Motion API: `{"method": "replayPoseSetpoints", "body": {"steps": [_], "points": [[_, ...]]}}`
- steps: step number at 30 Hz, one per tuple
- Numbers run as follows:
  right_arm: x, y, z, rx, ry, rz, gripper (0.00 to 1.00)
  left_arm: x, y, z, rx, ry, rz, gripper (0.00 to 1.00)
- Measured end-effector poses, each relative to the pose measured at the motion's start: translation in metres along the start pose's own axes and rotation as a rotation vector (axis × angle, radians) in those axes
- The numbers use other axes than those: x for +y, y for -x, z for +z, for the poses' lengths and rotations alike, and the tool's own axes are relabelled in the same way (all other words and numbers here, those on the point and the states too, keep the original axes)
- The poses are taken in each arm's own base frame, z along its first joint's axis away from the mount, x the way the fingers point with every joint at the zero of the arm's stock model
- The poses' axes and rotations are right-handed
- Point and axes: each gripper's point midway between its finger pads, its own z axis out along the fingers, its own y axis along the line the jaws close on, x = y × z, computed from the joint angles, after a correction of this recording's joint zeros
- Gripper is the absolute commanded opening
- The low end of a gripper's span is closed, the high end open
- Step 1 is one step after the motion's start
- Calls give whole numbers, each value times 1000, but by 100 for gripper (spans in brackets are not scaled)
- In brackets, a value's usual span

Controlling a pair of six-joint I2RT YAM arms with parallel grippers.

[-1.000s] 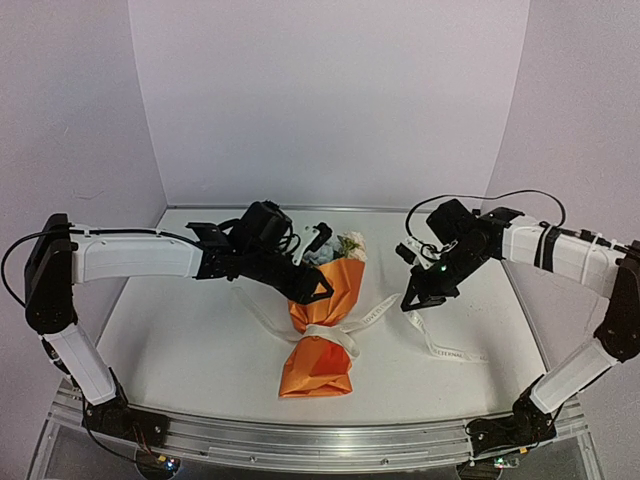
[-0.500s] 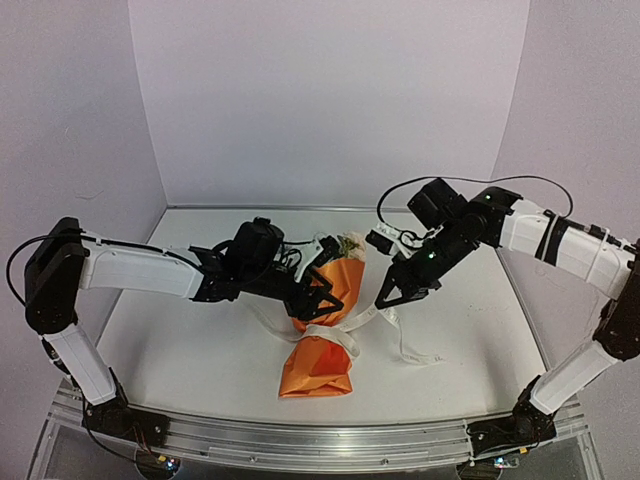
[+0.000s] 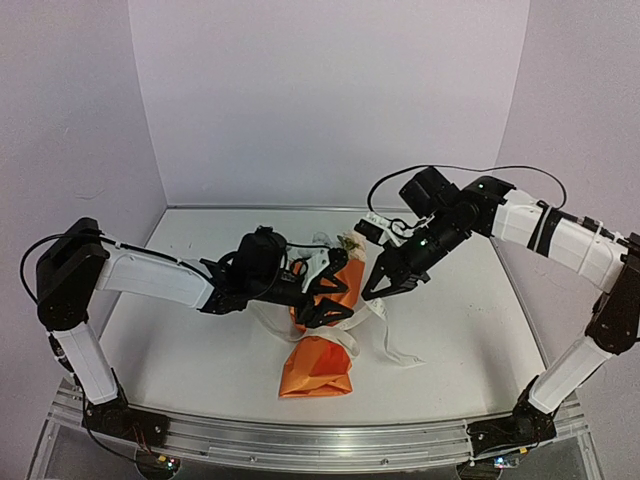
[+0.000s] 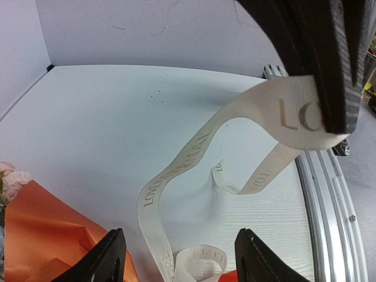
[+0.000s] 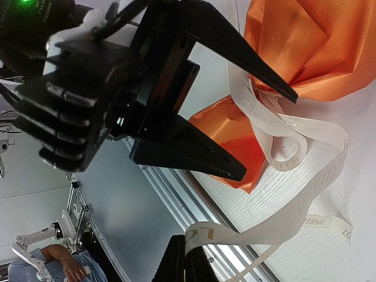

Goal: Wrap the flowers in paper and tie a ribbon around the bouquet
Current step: Pass from the right arm to the left

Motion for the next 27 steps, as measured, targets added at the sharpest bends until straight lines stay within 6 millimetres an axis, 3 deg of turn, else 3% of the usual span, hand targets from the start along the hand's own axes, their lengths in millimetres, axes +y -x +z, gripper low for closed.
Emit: {"method": "replayPoseSetpoints", "body": {"steps": [4,9,15,27], "points": [[-6,1,1,-11,-42,25,0,-6,10,-1,-38,-7,13,63],[-15,3,5,-32,-138,34,0,-23,23,-21,-94,-15,-20,61],[-5,9,20,-29,-156,19,0,-38,44,-35,-151,1,-17,61],[2,11,36,-29,-164,22,0,-37,41,-34,-148,31,-37,55]]}}
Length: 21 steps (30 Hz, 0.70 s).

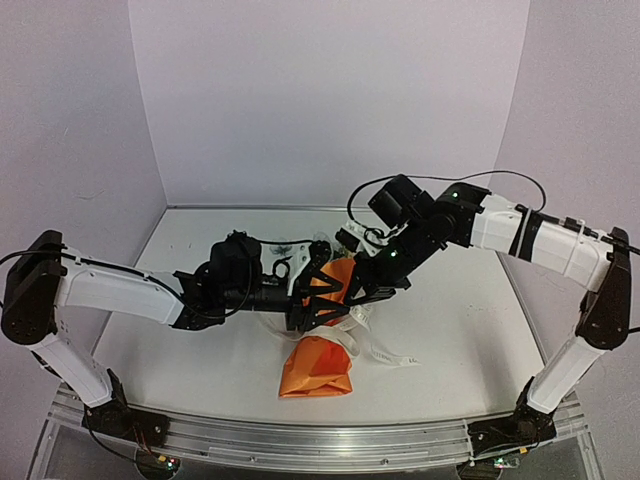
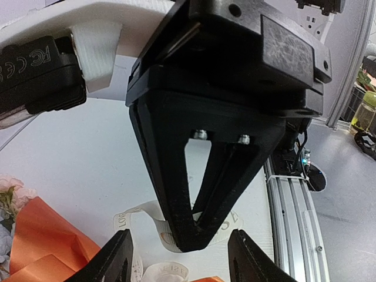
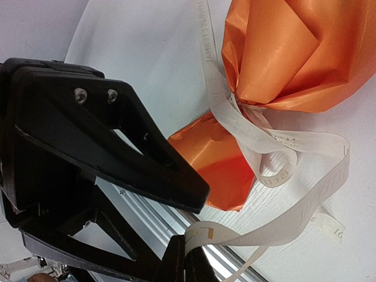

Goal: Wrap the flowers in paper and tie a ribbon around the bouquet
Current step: Pass from the right arm to the left

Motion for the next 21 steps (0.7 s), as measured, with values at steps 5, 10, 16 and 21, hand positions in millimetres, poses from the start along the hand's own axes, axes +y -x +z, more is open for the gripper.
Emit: {"method": "replayPoseSetpoints", "body": {"steps": [5,10,16,21], "points": [[2,0,2,-2,-1,-5,0,0,0,0,-1,-2,-9,55],[4,2,3,-11,3,-14,0,0,-5,2,10,-2,-18,57],[9,3,4,-19,14,-40,0,1,-11,4,23,-3,-36,55],[15,4,4,-21,39,-55,0,1,-11,4,24,-6,-45,39]]}}
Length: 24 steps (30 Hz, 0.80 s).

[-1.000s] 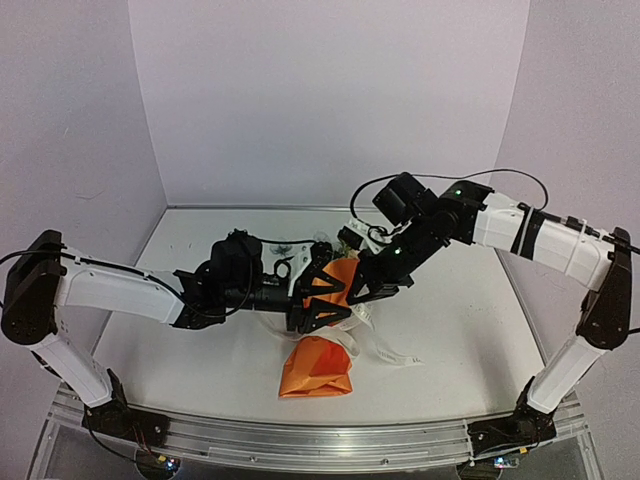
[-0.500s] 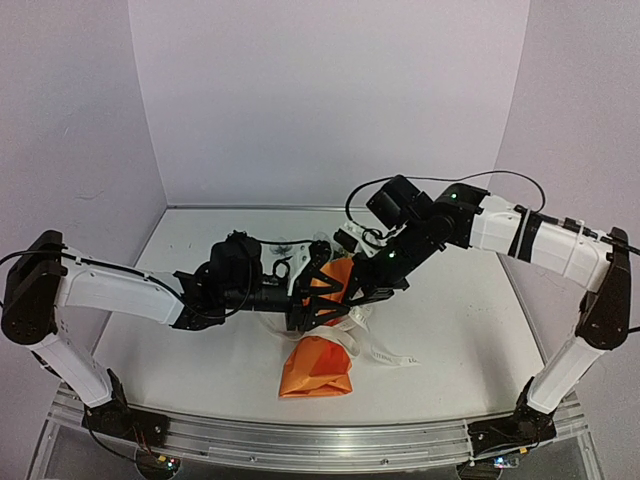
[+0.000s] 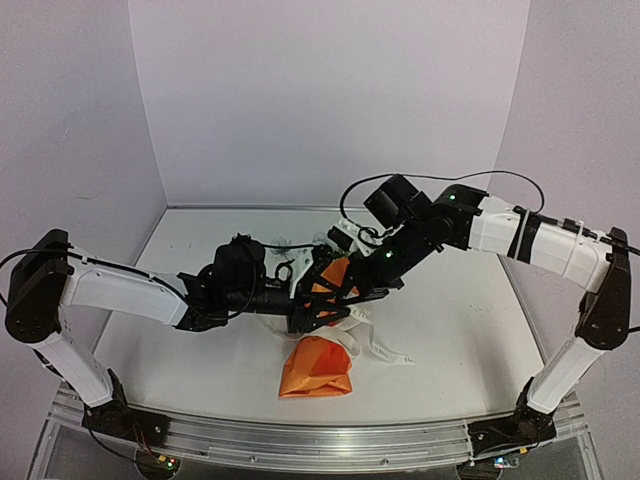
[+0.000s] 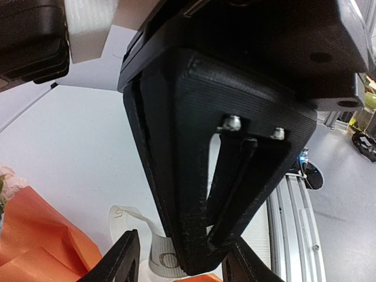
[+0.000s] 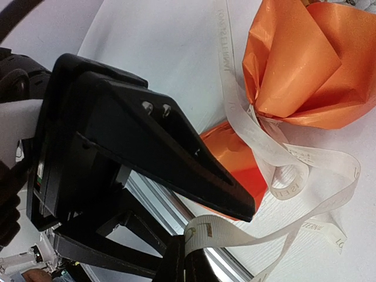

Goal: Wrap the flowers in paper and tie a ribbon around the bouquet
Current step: Pass from the right arm to the left

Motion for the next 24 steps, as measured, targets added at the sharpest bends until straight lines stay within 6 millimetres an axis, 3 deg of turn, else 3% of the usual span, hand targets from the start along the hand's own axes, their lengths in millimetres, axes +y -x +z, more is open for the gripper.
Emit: {"method": "replayPoseSetpoints", "body": {"steps": [6,9,11,20,24], "points": [[2,1,0,-3,11,-11,0,-5,-3,1,11,-22,-5,11],[-1,2,-1,-6,4,-7,6,-5,-11,1,40,-24,-18,2],[-2,1,0,-3,6,-6,11,-4,-12,1,46,-18,-22,0],[-10,-14,9,32,-3,-1,50,2,-20,-2,61,26,-33,0],[-24,-32,9,44,-51,-9,54,1,-21,-11,56,40,-32,0]]}}
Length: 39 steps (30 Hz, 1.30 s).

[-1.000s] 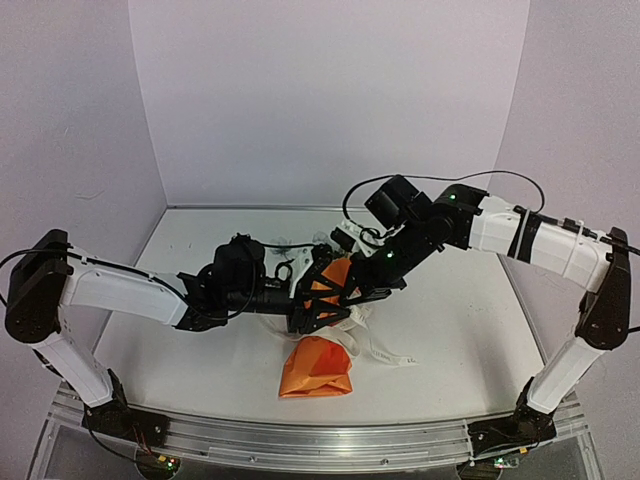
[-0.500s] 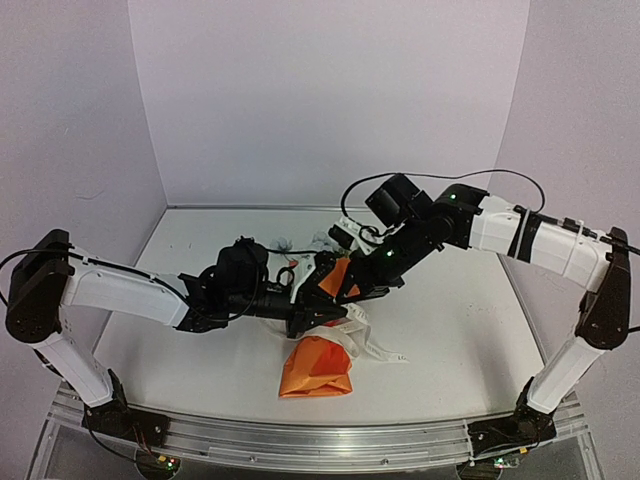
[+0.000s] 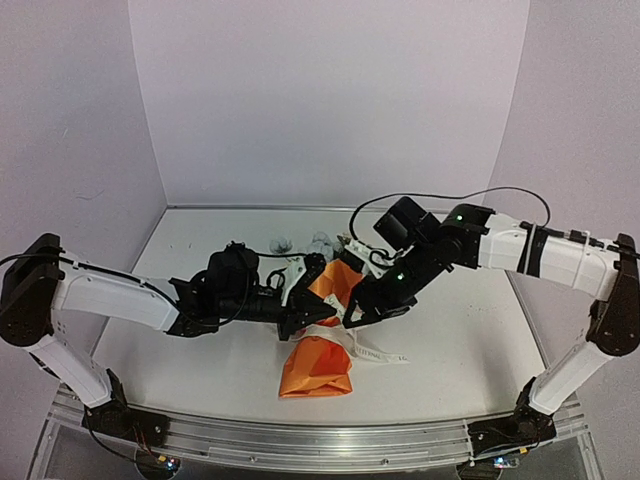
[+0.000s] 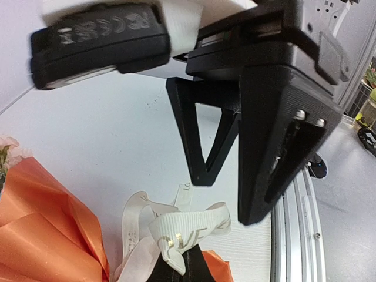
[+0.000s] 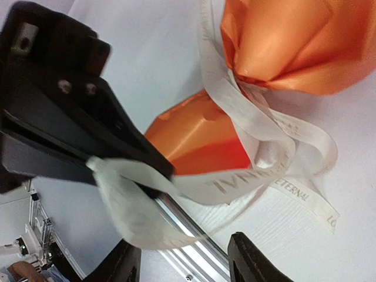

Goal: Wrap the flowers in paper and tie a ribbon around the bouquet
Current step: Pass from the right arm to the left, then pick up the left side of the half-tied ribbon from the folded bouquet.

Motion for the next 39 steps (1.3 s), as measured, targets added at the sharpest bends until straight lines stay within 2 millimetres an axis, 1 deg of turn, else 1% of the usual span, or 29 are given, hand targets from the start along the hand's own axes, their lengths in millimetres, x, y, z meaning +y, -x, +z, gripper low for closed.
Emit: {"method": "replayPoseSetpoints", "body": {"steps": [2,6,8,11,14,18,21,27,33,35,39], "points": [[-11,-11,-2,-2,-46,-5,53,-2,1,-6,-2,4,-4,0],[-31,-26,-4,-11,-118,-11,53,-5,7,-20,-17,22,-19,0],[-40,-30,0,-15,-142,-9,52,-6,6,-27,-23,30,-27,0],[-58,-37,12,-15,-174,8,48,-9,-2,-38,-5,39,-52,0],[-75,-35,22,-25,-199,45,46,-9,-14,-44,26,54,-82,0],[-93,-19,39,-57,-219,95,45,-8,-34,-51,73,78,-125,0],[-103,-15,55,-48,-228,124,44,-9,-42,-56,90,89,-141,0],[-114,-12,82,-34,-225,183,44,-6,-44,-63,95,118,-160,0],[-113,-6,92,-79,-194,234,43,-3,-47,-64,107,141,-164,0],[-114,-10,95,-81,-191,251,43,-2,-47,-64,108,144,-164,0],[-116,-25,104,-64,-195,285,43,-2,-47,-65,108,149,-163,0]]}}
